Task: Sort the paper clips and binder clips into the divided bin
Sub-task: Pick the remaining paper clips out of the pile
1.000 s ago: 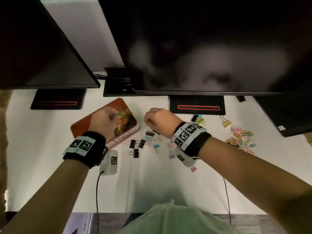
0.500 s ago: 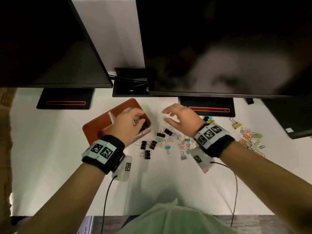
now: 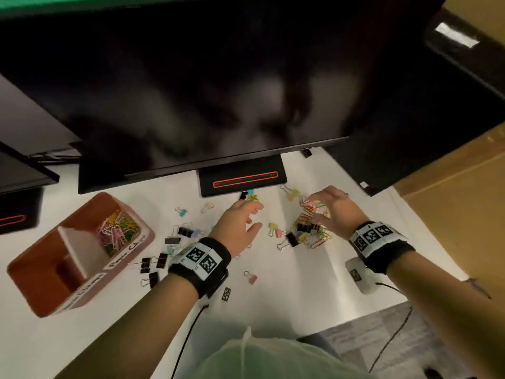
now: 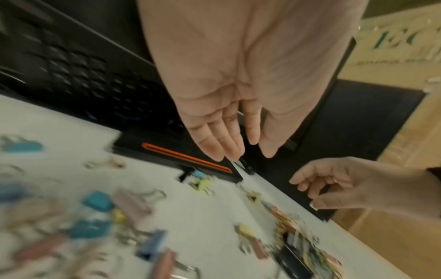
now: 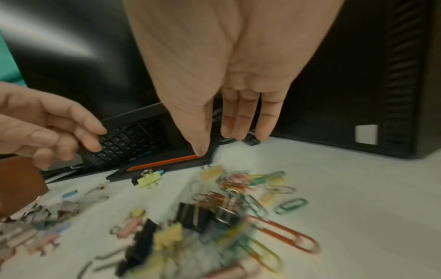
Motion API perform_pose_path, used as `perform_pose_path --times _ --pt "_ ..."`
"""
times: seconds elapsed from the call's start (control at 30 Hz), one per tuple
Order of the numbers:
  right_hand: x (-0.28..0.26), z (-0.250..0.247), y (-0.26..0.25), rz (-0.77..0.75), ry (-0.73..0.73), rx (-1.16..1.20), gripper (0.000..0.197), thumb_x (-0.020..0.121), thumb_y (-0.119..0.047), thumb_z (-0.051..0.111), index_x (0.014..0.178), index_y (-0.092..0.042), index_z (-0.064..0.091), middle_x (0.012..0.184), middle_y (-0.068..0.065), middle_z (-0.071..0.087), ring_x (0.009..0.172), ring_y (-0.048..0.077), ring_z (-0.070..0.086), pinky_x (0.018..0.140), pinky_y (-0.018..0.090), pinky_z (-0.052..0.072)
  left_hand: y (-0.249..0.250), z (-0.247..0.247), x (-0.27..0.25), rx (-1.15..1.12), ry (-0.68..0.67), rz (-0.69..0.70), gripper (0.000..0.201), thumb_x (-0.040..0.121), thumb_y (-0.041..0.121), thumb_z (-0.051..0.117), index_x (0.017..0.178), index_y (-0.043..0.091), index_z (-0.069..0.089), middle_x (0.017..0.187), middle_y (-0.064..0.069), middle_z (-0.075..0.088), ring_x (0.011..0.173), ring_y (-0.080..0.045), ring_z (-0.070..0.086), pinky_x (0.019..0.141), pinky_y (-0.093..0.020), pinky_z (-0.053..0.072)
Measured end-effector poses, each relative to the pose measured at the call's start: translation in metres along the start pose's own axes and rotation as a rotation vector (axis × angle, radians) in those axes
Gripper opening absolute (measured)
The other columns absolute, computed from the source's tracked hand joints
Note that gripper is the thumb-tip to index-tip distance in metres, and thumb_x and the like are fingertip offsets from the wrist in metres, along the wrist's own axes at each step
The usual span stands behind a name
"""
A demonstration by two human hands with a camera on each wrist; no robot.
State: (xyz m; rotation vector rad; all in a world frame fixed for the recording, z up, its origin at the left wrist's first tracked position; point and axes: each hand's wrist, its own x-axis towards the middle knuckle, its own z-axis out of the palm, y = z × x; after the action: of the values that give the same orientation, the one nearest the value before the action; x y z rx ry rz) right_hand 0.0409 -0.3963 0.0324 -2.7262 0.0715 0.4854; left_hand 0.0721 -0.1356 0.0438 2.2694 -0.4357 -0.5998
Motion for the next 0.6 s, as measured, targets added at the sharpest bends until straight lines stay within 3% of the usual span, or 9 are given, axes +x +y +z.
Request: perform_pose_path --times 0.1,0.2,0.3,0.37,0.47,0.6 --pt "-0.005 0.002 0.031 0.019 -0.1 0.022 0.051 0.08 -0.026 0.068 0.128 -0.028 0.049 0.124 0.002 0.049 0.114 0.023 0.052 0.099 0.036 0.045 0.022 0.041 0.025 0.055 -0.078 0.007 0.043 0.084 0.021 0.063 0.124 0.024 0.049 0.121 -0.002 0.051 0.098 -0.015 0.053 0.085 -0.026 0.046" --pt "-0.008 0.01 0.052 0.0 -0.182 0.055 0.061 0.074 -0.03 0.074 0.129 -0.026 0.046 0.131 0.002 0.047 0.12 0.023 0.047 0.102 0.035 0.042 0.04 0.076 0.045 0.133 -0.165 -0.015 0.052 0.082 0.027 0.064 0.129 0.028 0.043 0.126 -0.003 0.044 0.113 -0.023 0.047 0.098 -0.038 0.045" --pt "-0.004 0.021 0.064 -0.074 -0.224 0.059 0.068 0.07 -0.033 0.078 0.129 -0.024 0.045 0.133 0.004 0.044 0.121 0.024 0.045 0.103 0.036 0.041 0.054 0.103 0.058 0.209 -0.218 -0.042 0.059 0.081 0.028 0.065 0.133 0.032 0.039 0.128 -0.004 0.04 0.118 -0.024 0.041 0.102 -0.039 0.042" --pt "-0.001 0.025 0.068 -0.124 -0.23 0.065 0.063 0.072 -0.031 0.077 0.127 -0.024 0.048 0.127 0.006 0.046 0.117 0.024 0.045 0.101 0.036 0.043 0.058 0.116 0.064 0.217 -0.215 -0.06 0.05 0.081 0.023 0.065 0.128 0.028 0.047 0.125 -0.003 0.042 0.115 -0.023 0.043 0.101 -0.037 0.042" --pt "0.003 0.026 0.075 -0.175 -0.204 0.105 0.046 0.076 -0.028 0.074 0.118 -0.019 0.057 0.118 0.006 0.049 0.111 0.024 0.047 0.095 0.035 0.045 0.058 0.125 0.069 0.174 -0.137 -0.06 0.024 0.081 0.01 0.065 0.105 0.015 0.063 0.115 -0.005 0.049 0.105 -0.023 0.051 0.098 -0.034 0.044" --pt "0.008 0.026 0.083 -0.221 -0.181 0.159 0.028 0.077 -0.025 0.074 0.1 -0.014 0.064 0.109 0.007 0.053 0.105 0.025 0.049 0.091 0.04 0.048 0.054 0.122 0.07 0.077 -0.036 -0.069 0.011 0.078 0.004 0.069 0.088 0.005 0.066 0.102 -0.003 0.051 0.086 -0.019 0.058 0.089 -0.029 0.05"
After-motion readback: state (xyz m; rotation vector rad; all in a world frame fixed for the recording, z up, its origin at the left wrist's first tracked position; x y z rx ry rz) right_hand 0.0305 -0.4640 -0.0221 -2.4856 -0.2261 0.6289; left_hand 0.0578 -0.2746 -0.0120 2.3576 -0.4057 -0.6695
